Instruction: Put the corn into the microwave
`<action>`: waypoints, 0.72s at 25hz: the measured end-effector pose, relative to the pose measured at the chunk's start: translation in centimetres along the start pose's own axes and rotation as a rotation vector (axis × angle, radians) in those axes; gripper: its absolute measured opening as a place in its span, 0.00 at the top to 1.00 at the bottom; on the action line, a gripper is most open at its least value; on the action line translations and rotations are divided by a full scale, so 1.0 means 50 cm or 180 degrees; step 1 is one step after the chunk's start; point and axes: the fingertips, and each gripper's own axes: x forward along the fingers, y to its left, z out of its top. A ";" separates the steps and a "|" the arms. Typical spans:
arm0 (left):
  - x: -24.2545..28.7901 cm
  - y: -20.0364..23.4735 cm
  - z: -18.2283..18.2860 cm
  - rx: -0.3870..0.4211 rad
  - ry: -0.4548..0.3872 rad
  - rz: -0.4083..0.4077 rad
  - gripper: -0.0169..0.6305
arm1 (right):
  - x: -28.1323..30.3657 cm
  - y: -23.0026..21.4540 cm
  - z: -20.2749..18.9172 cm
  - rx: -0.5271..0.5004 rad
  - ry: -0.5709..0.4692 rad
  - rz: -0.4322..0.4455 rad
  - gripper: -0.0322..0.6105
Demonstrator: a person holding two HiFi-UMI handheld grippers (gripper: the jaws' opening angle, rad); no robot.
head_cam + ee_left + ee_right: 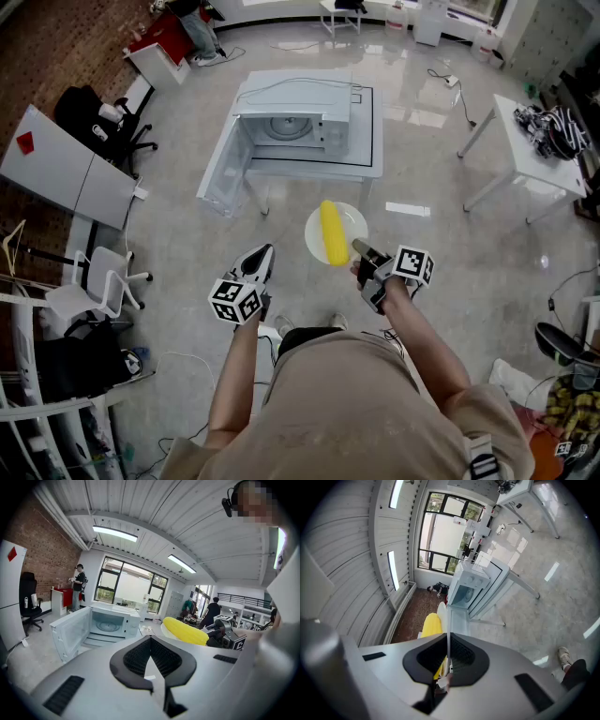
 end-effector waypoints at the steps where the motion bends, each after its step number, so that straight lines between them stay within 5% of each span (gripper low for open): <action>1: -0.002 -0.002 -0.002 -0.0004 0.0003 0.0001 0.97 | -0.004 0.000 -0.002 -0.0008 -0.0001 -0.0005 0.93; 18: -0.012 -0.011 -0.004 0.0006 0.0011 -0.0070 0.97 | -0.025 -0.001 -0.023 0.0029 0.0049 -0.0006 0.93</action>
